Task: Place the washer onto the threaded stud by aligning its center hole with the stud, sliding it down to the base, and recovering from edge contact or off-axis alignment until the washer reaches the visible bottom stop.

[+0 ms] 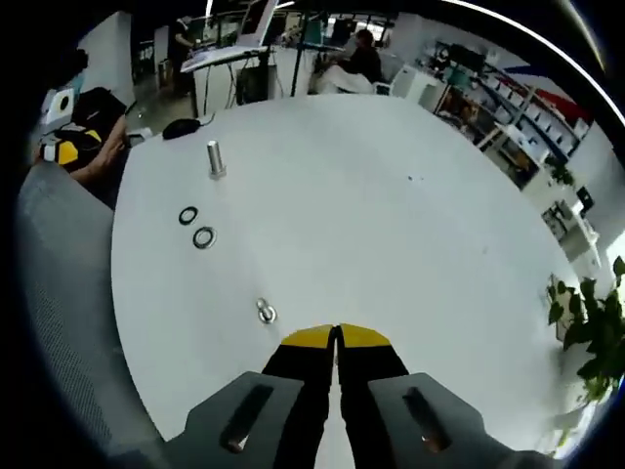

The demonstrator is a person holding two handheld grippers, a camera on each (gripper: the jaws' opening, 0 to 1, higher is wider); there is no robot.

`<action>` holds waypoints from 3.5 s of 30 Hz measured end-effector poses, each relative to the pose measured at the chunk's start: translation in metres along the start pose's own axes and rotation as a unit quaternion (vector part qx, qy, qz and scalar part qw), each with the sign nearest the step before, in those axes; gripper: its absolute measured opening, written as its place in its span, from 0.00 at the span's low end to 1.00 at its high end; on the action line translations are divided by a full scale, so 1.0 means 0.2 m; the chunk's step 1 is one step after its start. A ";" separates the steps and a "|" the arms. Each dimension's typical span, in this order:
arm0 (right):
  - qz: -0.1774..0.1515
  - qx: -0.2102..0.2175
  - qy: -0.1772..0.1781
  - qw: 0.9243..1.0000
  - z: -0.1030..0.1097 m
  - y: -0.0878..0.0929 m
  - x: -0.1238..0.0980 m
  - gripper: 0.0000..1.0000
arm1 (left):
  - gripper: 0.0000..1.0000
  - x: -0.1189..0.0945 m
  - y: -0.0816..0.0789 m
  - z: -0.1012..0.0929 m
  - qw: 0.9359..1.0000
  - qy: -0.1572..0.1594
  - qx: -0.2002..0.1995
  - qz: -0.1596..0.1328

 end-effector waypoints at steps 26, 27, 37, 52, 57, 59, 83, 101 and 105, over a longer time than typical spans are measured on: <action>0.142 -0.037 -0.099 0.984 -0.11 0.25 0.30 0.21 | 0.32 0.00 0.00 -0.01 1.000 -0.001 0.001 0.007; 0.148 -0.040 -0.102 0.983 -0.12 0.26 0.32 0.21 | 0.32 -0.01 0.00 -0.01 1.000 -0.001 0.001 0.007; 0.180 -0.053 -0.122 0.975 -0.12 0.29 0.41 0.21 | 0.32 0.00 0.00 0.00 1.000 -0.002 0.000 0.006; 0.180 -0.034 -0.122 0.975 -0.11 0.30 0.41 0.17 | 0.32 0.00 0.00 0.00 1.000 -0.001 0.000 0.006; 0.176 -0.008 -0.111 0.978 -0.13 0.31 0.40 0.13 | 0.32 0.00 0.00 0.00 1.000 0.000 0.000 0.005; 0.174 -0.012 -0.109 0.979 -0.12 0.31 0.40 0.13 | 0.32 0.00 0.00 0.00 1.000 0.001 0.001 0.005; 0.097 -0.046 -0.156 0.982 0.20 0.04 0.23 0.13 | 0.31 0.00 0.00 -0.01 1.000 0.006 0.003 0.006; 0.106 -0.095 -0.156 0.977 0.26 -0.07 0.29 0.13 | 0.30 0.00 0.01 -0.01 1.000 0.005 0.003 0.010; 0.112 -0.099 -0.156 0.976 0.26 -0.07 0.31 0.13 | 0.30 0.00 0.01 -0.01 1.000 0.005 0.003 0.010</action>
Point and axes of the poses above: the point that each gripper's makers call its tool centre point, and the gripper's own axes: x roughly forward along the fingers, z roughly to its left, y roughly out of its underside, the point moved 5 cm from there along -x, roughly backward along the fingers, and after that the axes turned 14 degrees about -y, right-handed, at the moved point
